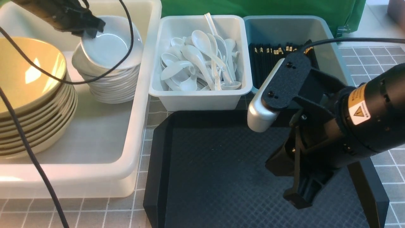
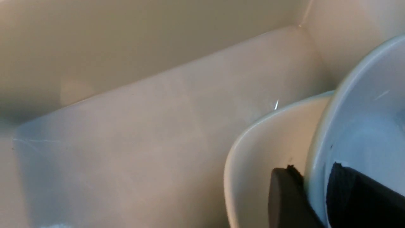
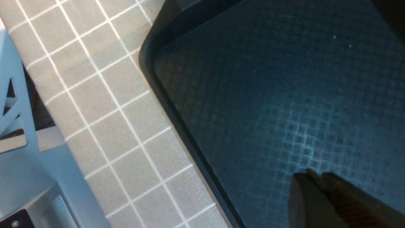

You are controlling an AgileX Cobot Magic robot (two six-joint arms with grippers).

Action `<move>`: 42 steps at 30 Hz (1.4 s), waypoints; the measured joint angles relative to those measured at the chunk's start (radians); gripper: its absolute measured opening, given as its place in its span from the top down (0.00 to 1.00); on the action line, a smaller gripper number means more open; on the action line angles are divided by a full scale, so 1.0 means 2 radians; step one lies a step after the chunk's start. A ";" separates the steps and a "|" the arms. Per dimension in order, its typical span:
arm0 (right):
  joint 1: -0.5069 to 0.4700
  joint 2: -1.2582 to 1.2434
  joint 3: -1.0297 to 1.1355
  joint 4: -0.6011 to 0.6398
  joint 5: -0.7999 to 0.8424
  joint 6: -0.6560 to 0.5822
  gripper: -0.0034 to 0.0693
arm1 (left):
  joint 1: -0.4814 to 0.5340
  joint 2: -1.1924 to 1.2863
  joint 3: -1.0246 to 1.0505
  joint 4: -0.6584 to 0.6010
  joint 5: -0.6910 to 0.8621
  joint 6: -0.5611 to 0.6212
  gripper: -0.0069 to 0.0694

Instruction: On grey table put chopsticks spoon bowls plates into blue grey white boxes.

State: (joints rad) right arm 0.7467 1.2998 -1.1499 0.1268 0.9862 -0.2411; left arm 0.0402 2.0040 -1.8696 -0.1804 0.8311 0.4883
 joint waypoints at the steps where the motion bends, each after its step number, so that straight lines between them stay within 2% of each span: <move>1: 0.000 0.002 0.000 0.000 -0.001 0.000 0.85 | 0.000 0.000 0.000 0.006 0.000 0.001 0.63; 2: 0.000 0.002 0.000 0.000 -0.001 0.000 0.85 | 0.000 0.000 0.000 0.006 0.000 0.002 0.62; 4: 0.000 0.005 0.000 -0.001 -0.001 0.000 0.85 | 0.000 -0.004 0.000 0.013 0.000 0.002 0.40; 5: 0.000 0.005 0.000 -0.001 -0.001 0.000 0.85 | 0.000 -0.005 0.000 0.013 -0.001 0.002 0.39; 9: 0.000 0.005 0.000 -0.001 -0.001 0.000 0.85 | 0.000 -0.020 0.000 0.014 -0.003 0.002 0.18; 11: 0.000 0.005 0.000 -0.001 -0.001 -0.001 0.85 | 0.000 -0.044 0.000 0.014 -0.001 -0.002 0.12; 13: 0.000 0.005 0.000 -0.001 -0.004 -0.001 0.85 | 0.000 -0.071 0.000 0.014 0.006 -0.016 0.13; 16: 0.000 0.005 0.000 -0.002 -0.013 -0.002 0.85 | 0.000 -0.123 0.000 0.014 0.028 -0.039 0.21; 19: 0.000 0.005 -0.007 -0.003 -0.022 -0.002 0.85 | 0.000 -0.198 0.000 0.014 0.080 -0.055 0.42; 20: 0.000 0.005 -0.008 -0.003 -0.023 -0.002 0.85 | 0.000 -0.202 0.000 0.014 0.084 -0.055 0.44; 23: 0.000 0.005 -0.020 -0.008 -0.027 -0.005 0.84 | 0.000 -0.279 0.014 0.014 0.152 -0.060 0.75; 24: 0.000 0.005 -0.021 -0.008 -0.027 -0.005 0.84 | 0.000 -0.288 0.016 0.014 0.158 -0.061 0.77; 26: 0.000 0.005 -0.023 -0.009 -0.029 -0.006 0.84 | 0.000 -0.345 0.063 0.014 0.173 -0.069 0.88; 30: 0.000 0.005 -0.024 -0.010 -0.029 -0.007 0.83 | 0.000 -0.445 0.195 0.014 0.152 -0.082 0.92; 36: 0.000 -0.012 -0.018 -0.011 -0.041 -0.006 0.83 | 0.000 -0.591 0.393 0.011 0.077 -0.098 0.92; 37: 0.000 -0.025 -0.008 -0.011 -0.056 -0.006 0.83 | 0.000 -0.639 0.450 0.010 0.059 -0.107 0.92; 42: 0.000 -0.078 0.031 -0.011 -0.112 -0.006 0.82 | 0.000 -0.745 0.560 0.009 0.019 -0.118 0.92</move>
State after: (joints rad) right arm 0.7467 1.1444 -1.0879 0.1057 0.7613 -0.2530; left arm 0.0402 0.5140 -0.7493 -0.1618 0.8694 0.2523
